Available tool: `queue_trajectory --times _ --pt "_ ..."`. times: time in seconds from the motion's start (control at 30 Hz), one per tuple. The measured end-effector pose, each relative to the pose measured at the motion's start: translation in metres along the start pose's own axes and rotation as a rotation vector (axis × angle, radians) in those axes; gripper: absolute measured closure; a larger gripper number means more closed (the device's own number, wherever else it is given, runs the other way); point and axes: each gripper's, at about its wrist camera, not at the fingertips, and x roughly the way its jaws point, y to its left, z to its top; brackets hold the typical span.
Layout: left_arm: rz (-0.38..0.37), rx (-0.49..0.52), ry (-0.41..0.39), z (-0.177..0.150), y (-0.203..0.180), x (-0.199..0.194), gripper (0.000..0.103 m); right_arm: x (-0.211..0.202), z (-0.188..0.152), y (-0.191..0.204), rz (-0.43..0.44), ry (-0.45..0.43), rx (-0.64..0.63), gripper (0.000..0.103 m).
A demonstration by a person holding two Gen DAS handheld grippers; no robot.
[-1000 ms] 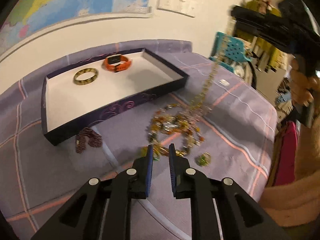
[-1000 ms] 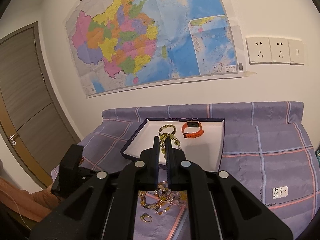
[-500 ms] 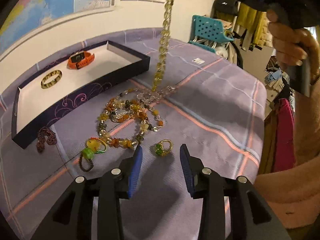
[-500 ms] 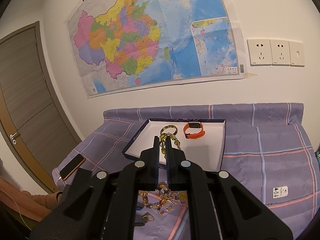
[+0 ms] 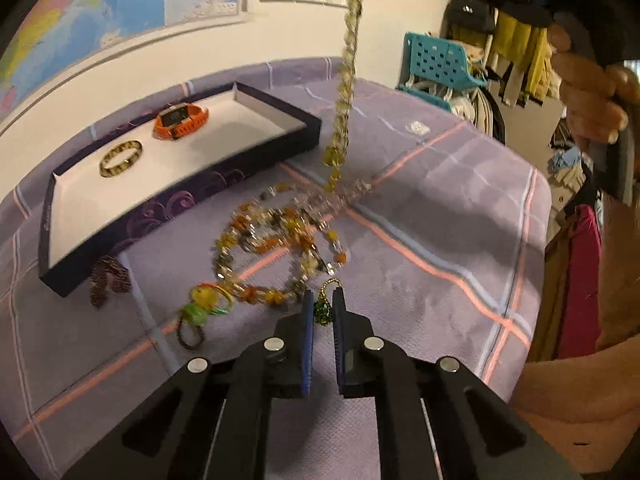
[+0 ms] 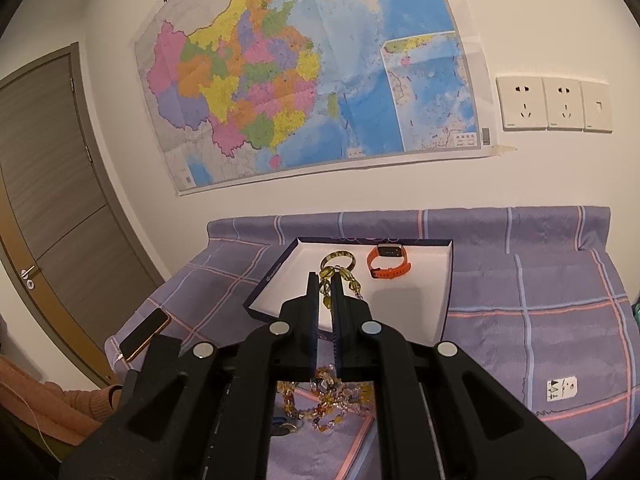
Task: Organize jewelry
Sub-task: 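Lower the gold necklace into the tray with the right gripper while the left carries the ring over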
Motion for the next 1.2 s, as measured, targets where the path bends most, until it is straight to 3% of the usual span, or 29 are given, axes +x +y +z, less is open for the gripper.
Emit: queue_trajectory --times 0.4,0.8,1.2 --pt "0.07 -0.104 -0.135 0.053 0.056 -0.041 0.096 0.013 0.042 0.005 0.012 -0.042 -0.045 0.097" --pt "0.158 -0.18 -0.104 0.093 0.115 -0.011 0.096 0.083 0.076 -0.016 -0.01 -0.003 -0.007 0.097" --pt "0.196 -0.235 -0.054 0.108 0.154 0.023 0.096 0.142 0.073 -0.032 -0.006 0.067 0.018 0.097"
